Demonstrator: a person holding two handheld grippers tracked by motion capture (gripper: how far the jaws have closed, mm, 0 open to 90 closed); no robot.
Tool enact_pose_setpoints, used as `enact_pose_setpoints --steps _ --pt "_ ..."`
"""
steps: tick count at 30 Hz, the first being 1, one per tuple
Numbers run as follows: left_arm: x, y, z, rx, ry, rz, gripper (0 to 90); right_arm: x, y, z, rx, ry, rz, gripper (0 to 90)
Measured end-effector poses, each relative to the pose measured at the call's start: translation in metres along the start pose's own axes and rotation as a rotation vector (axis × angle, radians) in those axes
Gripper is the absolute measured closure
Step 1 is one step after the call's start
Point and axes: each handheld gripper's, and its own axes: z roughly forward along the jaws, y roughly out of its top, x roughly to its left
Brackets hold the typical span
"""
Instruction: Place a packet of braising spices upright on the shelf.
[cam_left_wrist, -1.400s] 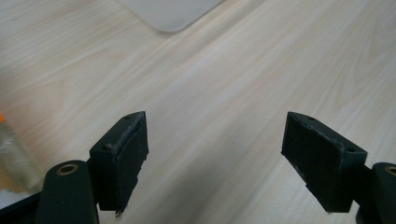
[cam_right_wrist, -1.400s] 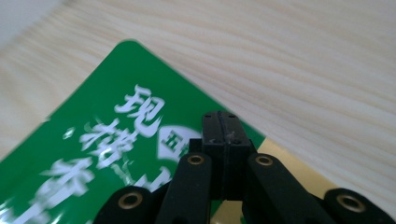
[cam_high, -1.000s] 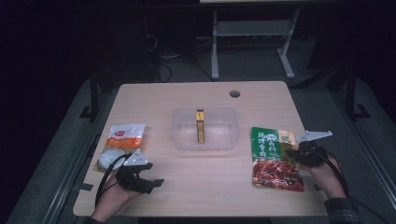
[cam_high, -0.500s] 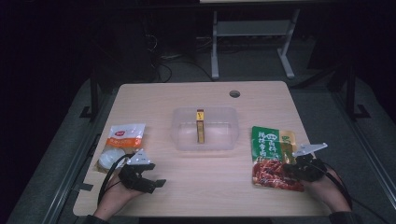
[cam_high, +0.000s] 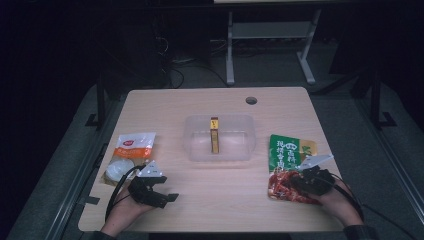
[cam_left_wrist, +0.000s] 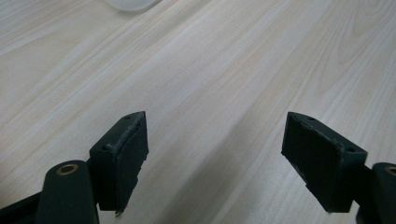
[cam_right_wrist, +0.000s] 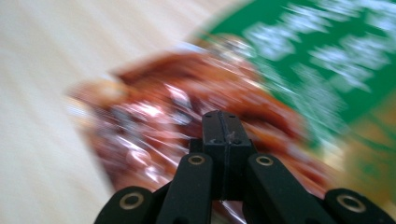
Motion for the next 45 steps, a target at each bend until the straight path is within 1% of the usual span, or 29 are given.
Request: enact_pose_setpoints --steps 1,2,3,4,7,8,10,11,12,15,16,17,18,20,22,23,24,25,26,27,29,31,32,34,36,41,45 --pt "0.000 0.000 0.000 -0.001 0.001 0.005 22.2 -0.007 -0.004 -0.004 0.001 -0.020 0.021 90.0" --pt "0.001 -0.001 0.000 0.002 -0.002 -0.001 22.2 -0.014 -0.009 -0.007 0.003 -0.035 0.051 90.0" --pt "0.001 -0.001 0.000 0.003 0.000 -0.001 22.2 -0.020 -0.014 -0.011 0.007 -0.056 0.067 90.0" --pt "0.001 -0.001 0.000 0.002 0.000 -0.001 22.2 -0.026 -0.019 -0.014 0.010 -0.069 0.095 90.0" --pt "0.001 -0.001 0.000 0.004 -0.001 -0.001 22.2 -0.037 -0.029 -0.022 0.026 -0.114 0.122 90.0" --pt "0.001 -0.001 0.000 0.006 -0.001 0.000 22.3 -0.040 -0.031 -0.024 0.044 -0.126 0.135 90.0" --pt "0.001 -0.001 0.000 0.012 0.001 0.004 22.3 -0.043 -0.036 -0.027 0.049 -0.135 0.151 90.0" --pt "0.001 0.000 0.000 0.009 0.002 0.004 22.2 -0.044 -0.037 -0.027 0.052 -0.138 0.152 90.0" --pt "0.001 0.000 0.000 0.012 0.002 0.012 22.3 -0.045 -0.039 -0.028 0.057 -0.139 0.154 90.0" --pt "0.001 0.001 0.001 0.011 -0.003 0.008 22.2 -0.046 -0.041 -0.029 0.051 -0.123 0.161 90.0" --pt "0.001 0.001 0.002 0.015 -0.003 0.011 22.2 -0.046 -0.042 -0.029 0.046 -0.096 0.169 90.0" --pt "0.001 0.001 0.002 0.016 -0.004 0.011 22.2 -0.045 -0.041 -0.028 0.036 -0.085 0.163 90.0" --pt "0.001 0.001 0.002 0.017 -0.005 0.010 22.2 -0.044 -0.041 -0.028 0.036 -0.074 0.168 90.0" --pt "0.001 0.001 0.002 0.013 -0.005 0.007 22.2 -0.041 -0.038 -0.025 0.026 -0.037 0.157 90.0" --pt "0.001 0.001 0.002 0.016 -0.004 0.010 22.2 -0.037 -0.036 -0.023 0.021 -0.029 0.142 90.0" --pt "0.001 0.001 0.002 0.014 -0.002 0.011 22.2 -0.037 -0.035 -0.023 0.031 -0.036 0.134 90.0" --pt "0.001 0.000 0.001 0.013 -0.002 0.012 22.2 -0.038 -0.036 -0.025 0.040 -0.053 0.130 90.0" --pt "0.001 0.000 0.001 0.014 -0.002 0.017 22.2 -0.040 -0.038 -0.027 0.050 -0.070 0.138 90.0" --pt "0.002 0.000 0.001 0.015 -0.003 0.014 22.2 -0.042 -0.040 -0.028 0.045 -0.065 0.153 90.0" --pt "0.002 0.001 0.002 0.020 -0.003 0.015 22.3 -0.044 -0.042 -0.028 0.031 -0.055 0.155 90.0" --pt "0.002 0.001 0.003 0.021 -0.004 0.014 22.3 -0.044 -0.042 -0.028 0.026 -0.041 0.164 90.0" --pt "0.001 0.002 0.004 0.021 -0.008 0.019 22.2 -0.040 -0.040 -0.026 0.023 -0.001 0.156 90.0" --pt "0.000 0.002 0.004 0.024 -0.008 0.020 22.3 -0.038 -0.038 -0.023 0.010 0.005 0.141 90.0" --pt "0.000 0.002 0.005 0.018 -0.010 0.009 22.2 -0.034 -0.034 -0.020 0.012 0.016 0.128 90.0" --pt "0.000 0.002 0.004 0.018 -0.009 0.013 22.2 -0.030 -0.030 -0.016 0.003 0.036 0.112 90.0" --pt "-0.001 0.002 0.005 0.018 -0.010 0.005 22.2 -0.013 -0.014 -0.004 -0.010 0.091 0.046 90.0" --pt "-0.001 0.002 0.005 0.025 -0.010 0.009 22.2 0.000 -0.002 0.005 -0.012 0.111 -0.025 90.0"
